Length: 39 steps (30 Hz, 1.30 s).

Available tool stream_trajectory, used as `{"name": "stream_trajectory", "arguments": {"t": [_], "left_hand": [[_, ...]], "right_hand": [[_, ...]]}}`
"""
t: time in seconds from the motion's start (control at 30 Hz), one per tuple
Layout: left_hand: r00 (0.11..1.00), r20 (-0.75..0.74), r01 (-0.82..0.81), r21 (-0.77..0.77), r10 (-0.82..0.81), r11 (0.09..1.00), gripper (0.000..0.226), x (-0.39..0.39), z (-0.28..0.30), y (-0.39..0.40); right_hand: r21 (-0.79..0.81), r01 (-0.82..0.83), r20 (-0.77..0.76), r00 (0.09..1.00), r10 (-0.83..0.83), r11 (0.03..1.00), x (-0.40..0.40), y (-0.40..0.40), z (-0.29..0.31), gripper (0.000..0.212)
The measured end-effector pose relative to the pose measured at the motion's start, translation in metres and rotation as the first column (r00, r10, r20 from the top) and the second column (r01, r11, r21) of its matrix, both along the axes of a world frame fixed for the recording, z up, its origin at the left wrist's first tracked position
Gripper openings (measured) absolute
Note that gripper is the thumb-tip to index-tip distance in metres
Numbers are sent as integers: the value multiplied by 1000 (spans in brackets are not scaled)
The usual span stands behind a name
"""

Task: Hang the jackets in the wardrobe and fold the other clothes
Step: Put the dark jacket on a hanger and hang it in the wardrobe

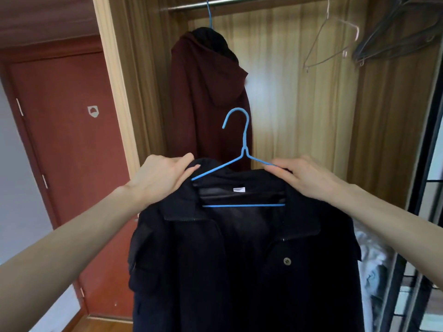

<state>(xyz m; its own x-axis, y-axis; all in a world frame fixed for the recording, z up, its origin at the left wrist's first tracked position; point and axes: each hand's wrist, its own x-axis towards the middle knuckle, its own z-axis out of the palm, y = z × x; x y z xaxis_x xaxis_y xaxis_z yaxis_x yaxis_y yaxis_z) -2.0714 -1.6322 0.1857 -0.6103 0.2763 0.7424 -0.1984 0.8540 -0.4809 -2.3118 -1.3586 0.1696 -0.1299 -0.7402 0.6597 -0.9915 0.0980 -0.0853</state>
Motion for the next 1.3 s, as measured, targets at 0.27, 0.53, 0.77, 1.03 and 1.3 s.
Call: {"name": "stream_trajectory", "arguments": {"t": [0.27,0.53,0.77,1.03,1.3], "left_hand": [[993,-111,-3,237,30,972,32,-7,-2,51],[982,-31,176,496,-184,850,31,-30,-3,83],[930,40,235,699,-365,675,39,-80,21,97],[917,-68,319,717,-393,620,36,-102,10,116],[945,-151,316,645,-289,696,54,-120,24,128]], "right_hand": [[-178,142,-18,989,-148,974,-13,22,1,49],[-303,150,5,988,-156,941,-15,46,12,41],[-215,86,84,994,-69,973,-17,65,25,32],[-159,147,89,987,-134,976,-43,74,7,73],[-186,206,-101,969,-227,961,-38,70,40,69]]}}
